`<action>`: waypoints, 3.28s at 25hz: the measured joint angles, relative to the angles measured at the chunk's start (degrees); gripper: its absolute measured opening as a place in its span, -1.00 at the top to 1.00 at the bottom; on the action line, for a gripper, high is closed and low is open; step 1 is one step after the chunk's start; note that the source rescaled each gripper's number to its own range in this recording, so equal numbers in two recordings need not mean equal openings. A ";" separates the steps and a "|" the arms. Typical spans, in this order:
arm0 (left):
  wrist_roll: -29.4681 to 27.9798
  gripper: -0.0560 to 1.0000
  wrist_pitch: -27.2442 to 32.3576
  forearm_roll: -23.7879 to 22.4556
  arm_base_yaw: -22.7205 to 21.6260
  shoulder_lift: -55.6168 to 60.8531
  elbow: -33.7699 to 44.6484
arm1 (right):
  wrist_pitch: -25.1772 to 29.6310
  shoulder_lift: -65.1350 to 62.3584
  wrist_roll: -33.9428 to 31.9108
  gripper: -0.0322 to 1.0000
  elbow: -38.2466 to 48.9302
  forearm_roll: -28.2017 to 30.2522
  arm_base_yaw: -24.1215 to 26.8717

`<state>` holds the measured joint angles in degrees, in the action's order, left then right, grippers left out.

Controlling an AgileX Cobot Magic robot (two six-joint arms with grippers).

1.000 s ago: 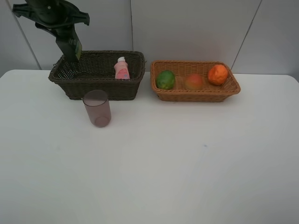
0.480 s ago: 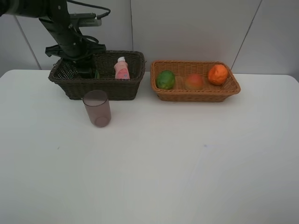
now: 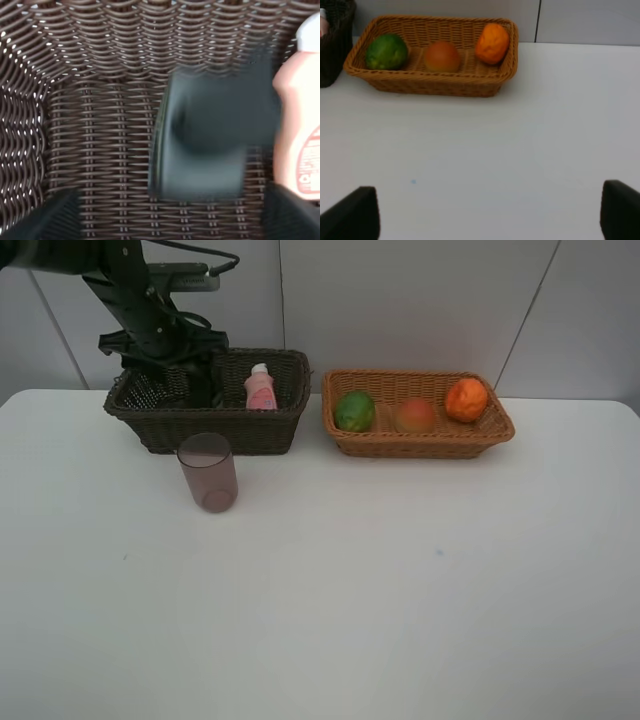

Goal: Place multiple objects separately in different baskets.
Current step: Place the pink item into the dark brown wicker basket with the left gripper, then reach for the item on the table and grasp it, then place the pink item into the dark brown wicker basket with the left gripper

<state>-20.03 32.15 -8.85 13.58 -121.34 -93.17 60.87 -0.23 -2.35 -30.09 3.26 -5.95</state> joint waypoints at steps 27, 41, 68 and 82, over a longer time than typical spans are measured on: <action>2.85 -1.00 15.18 4.49 7.95 24.55 21.97 | 0.00 0.00 0.00 -0.89 0.00 0.00 0.00; -4.65 -1.00 5.27 4.32 6.56 22.79 29.44 | 0.00 0.00 0.00 -0.89 0.00 0.00 0.00; -9.77 -0.96 -4.43 4.30 6.18 11.51 29.48 | 0.00 0.00 0.00 -0.89 0.00 0.00 0.00; -9.89 0.89 -4.73 4.35 6.07 11.51 29.48 | 0.00 0.00 0.00 -0.89 0.00 0.00 0.00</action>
<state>-29.92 27.42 -4.50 19.65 -109.83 -63.69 60.87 -0.23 -2.35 -30.09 3.26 -5.95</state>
